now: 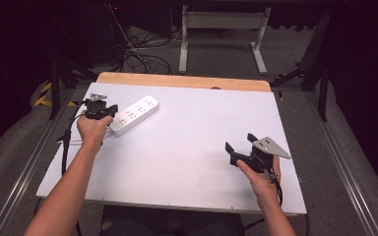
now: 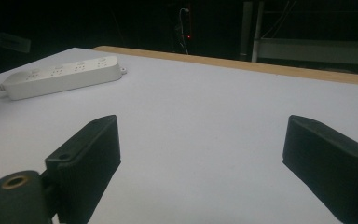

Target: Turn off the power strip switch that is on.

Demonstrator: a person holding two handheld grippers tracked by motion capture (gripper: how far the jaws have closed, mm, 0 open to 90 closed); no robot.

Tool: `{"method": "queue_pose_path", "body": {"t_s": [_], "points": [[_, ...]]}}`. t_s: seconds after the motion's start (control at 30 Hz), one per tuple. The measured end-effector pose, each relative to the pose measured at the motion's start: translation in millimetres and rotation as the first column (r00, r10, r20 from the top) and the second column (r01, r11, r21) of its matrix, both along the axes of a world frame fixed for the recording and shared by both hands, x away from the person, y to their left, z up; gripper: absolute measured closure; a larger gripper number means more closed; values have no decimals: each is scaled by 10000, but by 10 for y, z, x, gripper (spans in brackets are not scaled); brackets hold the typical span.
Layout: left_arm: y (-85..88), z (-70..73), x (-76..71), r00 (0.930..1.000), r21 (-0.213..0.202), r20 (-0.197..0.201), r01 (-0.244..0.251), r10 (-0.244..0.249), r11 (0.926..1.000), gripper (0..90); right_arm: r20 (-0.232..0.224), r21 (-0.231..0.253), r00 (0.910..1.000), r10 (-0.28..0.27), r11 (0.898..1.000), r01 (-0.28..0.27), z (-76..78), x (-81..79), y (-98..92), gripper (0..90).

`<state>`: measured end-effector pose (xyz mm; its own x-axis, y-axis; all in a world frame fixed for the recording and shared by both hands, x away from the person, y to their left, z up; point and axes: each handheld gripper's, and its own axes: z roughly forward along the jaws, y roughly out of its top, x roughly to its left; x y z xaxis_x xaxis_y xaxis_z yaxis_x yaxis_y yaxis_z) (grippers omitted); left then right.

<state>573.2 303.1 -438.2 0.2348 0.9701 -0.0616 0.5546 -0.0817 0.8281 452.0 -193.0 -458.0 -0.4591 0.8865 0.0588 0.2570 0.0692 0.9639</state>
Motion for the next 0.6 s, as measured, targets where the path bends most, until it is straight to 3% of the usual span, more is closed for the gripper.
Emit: {"method": "queue_pose_path", "body": {"t_s": [0.1,0.13,0.17,0.2,0.23,0.27,0.3,0.33,0.37,0.4,0.43,0.5,0.53,0.6], "points": [[66,96,-124,9975,-279,705,12,8,9996,900,-4,-13,10000,-9,10000,9,0,-3,-3,115],[110,173,-228,9931,-513,1174,105,-45,9986,900,13,-55,10000,-20,10000,20,0,-7,0,116],[110,173,-228,9931,-513,1174,105,-45,9986,900,13,-51,10000,-15,10000,16,1,-10,3,116],[150,250,-344,9876,-1009,1570,185,-24,9947,900,27,-71,10000,-20,10000,20,1,-12,5,116],[150,250,-344,9876,-1009,1570,185,-24,9947,900,27,-71,10000,-20,10000,20,1,-12,5,116],[167,325,-466,9782,-1243,2078,204,59,9920,900,35,-80,10000,-21,10000,21,0,-11,7,116],[167,325,-466,9782,-1243,2078,204,59,9920,900,28,-76,10000,-26,10000,26,0,-11,8,116],[187,393,-591,9647,-1395,2623,148,226,9901,900,25,-76,10000,-34,10000,34,0,-12,8,116],[187,393,-591,9647,-1395,2623,148,226,9901,900,27,-74,10000,-39,10000,39,1,-14,8,116],[209,447,-720,9481,-1617,3141,18,497,9868,900,25,-66,10000,-48,10000,48,2,-17,8,116],[220,464,-784,9376,-1735,3415,-61,660,9848,900,34,-41,10000,-56,10000,56,3,-21,8,117],[239,474,-907,9199,-1577,3821,-295,886,9870,900,45,-79,10000,-52,10000,52,5,-25,8,117],[239,474,-907,9199,-1577,3821,-295,886,9870,900,33,-58,10000,-69,10000,69,3,-27,6,117],[262,439,-1024,9069,-1676,4065,-454,1110,9848,900,16,-39,10000,-91,10000,91,0,-29,3,117]]}}
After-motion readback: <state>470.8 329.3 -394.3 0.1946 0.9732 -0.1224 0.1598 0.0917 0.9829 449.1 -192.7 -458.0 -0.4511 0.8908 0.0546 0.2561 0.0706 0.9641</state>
